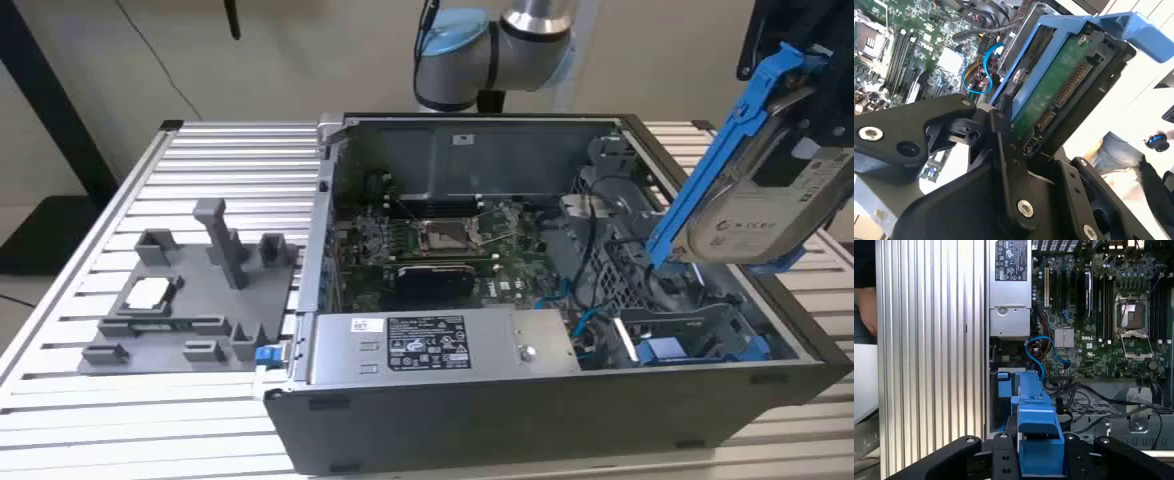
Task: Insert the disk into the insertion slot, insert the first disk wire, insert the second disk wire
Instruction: 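Insert the disk into the insertion slot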
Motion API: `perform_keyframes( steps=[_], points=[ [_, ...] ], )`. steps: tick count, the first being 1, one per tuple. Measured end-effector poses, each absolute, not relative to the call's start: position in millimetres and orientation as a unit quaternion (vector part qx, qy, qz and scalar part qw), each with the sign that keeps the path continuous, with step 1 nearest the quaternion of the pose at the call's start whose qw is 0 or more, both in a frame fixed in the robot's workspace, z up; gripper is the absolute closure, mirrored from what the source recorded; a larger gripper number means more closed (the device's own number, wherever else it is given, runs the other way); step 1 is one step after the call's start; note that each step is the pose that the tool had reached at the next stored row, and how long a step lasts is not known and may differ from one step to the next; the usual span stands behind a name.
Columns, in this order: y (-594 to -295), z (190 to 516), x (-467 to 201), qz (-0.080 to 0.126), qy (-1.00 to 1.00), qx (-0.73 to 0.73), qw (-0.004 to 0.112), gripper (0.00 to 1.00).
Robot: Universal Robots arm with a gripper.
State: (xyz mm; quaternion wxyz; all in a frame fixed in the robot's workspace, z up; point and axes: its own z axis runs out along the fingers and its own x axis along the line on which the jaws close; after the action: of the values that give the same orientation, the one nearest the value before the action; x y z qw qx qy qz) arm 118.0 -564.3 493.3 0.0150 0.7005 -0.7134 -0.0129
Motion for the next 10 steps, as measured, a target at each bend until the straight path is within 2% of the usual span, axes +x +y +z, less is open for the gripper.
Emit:
perform_keyframes(
  steps=[10],
  points=[
    [-564.1, 490.1, 118.0, -0.013, -0.713, 0.701, 0.015, 0.67]
  ],
)
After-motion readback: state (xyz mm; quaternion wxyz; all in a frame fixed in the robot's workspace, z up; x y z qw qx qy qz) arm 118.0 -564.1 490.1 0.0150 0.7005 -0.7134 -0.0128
